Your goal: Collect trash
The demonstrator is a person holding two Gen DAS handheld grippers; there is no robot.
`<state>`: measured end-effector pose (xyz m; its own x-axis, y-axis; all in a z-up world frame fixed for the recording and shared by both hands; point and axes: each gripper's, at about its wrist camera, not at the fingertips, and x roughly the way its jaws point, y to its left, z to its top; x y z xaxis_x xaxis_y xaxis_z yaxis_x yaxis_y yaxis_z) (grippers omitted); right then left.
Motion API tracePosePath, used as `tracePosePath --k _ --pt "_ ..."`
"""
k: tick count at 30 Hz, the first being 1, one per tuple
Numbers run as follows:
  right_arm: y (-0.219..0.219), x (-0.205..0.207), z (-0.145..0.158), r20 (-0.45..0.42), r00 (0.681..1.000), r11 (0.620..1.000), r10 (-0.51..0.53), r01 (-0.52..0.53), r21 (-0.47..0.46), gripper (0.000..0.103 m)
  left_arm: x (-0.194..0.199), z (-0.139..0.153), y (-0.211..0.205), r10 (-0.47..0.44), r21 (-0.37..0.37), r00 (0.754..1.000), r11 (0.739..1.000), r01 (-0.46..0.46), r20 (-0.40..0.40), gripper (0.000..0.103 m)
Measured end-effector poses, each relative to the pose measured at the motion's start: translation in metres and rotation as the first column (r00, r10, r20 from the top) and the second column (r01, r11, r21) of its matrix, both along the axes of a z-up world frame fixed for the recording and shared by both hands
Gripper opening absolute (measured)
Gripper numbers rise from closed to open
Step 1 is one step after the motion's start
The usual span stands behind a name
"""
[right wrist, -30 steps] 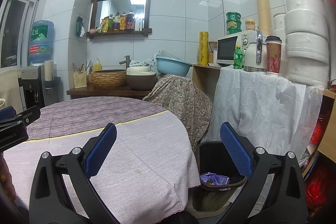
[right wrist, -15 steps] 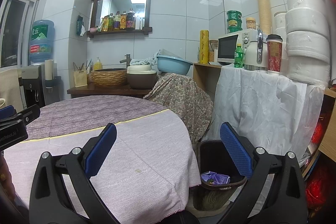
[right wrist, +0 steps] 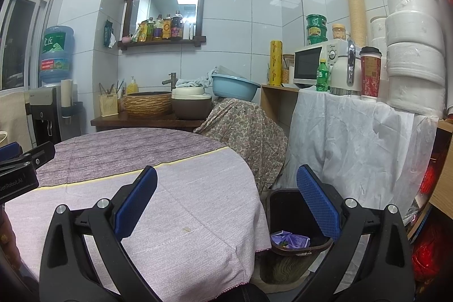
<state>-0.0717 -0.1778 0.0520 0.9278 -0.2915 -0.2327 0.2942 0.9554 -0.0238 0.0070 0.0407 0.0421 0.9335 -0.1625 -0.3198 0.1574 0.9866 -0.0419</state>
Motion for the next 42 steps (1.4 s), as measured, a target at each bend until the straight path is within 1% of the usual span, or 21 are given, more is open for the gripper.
tracePosePath --k 9,14,42 --pt "-0.0053 0.0017 -0.0003 -0.005 1.000 1.000 0.002 -0.002 0.000 0.097 -0.0002 0.0005 0.0006 0.009 0.008 1.000 1.000 -0.009 0.000 0.098" --pt "-0.0080 0.0017 -0.0011 -0.008 1.000 1.000 0.001 -0.001 0.008 0.097 0.0013 0.0007 0.0039 0.009 -0.001 1.000 1.000 -0.010 -0.011 0.098" --pt "-0.0035 0.0027 0.0001 -0.023 1.000 1.000 0.008 -0.008 0.004 0.097 0.0026 -0.0009 0.0006 0.016 0.015 1.000 1.000 -0.016 -0.021 0.098"
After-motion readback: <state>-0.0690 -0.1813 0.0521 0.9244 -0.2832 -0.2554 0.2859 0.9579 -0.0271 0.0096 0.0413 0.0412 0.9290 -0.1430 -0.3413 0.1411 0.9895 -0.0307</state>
